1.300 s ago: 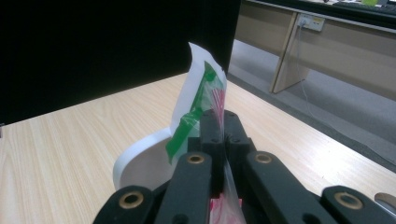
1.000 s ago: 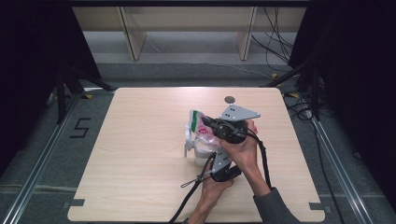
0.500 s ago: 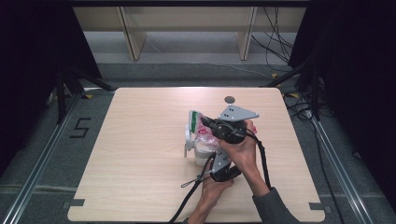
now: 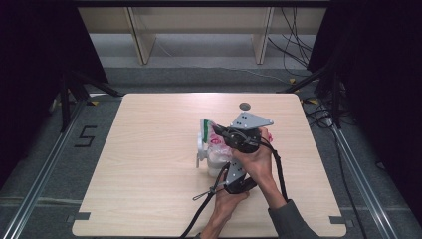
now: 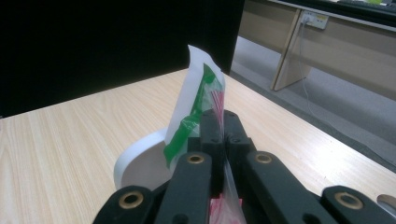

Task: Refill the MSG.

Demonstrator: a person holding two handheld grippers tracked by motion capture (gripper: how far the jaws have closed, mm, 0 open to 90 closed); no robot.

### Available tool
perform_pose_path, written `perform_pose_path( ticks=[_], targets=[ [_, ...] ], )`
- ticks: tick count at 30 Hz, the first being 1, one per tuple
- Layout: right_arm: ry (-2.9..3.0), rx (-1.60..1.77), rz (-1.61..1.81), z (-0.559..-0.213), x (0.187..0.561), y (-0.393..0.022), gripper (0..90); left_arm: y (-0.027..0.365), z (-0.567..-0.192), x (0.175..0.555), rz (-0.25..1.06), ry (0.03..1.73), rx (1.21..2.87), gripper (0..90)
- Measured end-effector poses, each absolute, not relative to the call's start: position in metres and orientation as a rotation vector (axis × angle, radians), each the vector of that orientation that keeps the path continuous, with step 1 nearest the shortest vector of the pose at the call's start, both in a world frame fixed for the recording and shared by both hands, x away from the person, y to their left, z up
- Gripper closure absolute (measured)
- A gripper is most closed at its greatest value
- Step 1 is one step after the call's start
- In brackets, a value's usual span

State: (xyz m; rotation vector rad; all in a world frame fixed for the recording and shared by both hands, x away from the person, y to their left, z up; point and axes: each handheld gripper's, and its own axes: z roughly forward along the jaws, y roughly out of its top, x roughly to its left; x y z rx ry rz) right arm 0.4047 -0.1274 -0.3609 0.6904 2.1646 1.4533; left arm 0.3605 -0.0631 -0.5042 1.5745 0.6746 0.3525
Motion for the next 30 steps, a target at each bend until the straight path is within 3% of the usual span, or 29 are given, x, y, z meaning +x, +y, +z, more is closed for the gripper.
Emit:
perform_pose_path(
  ticks=[30],
  targets=[
    [2.212,0.7,1.458,-0.3563,0.4057,-0.13,90.0,-0.0644,-0.5031,0.3604,0.36,0.674,1.576,72.7]
  ],
)
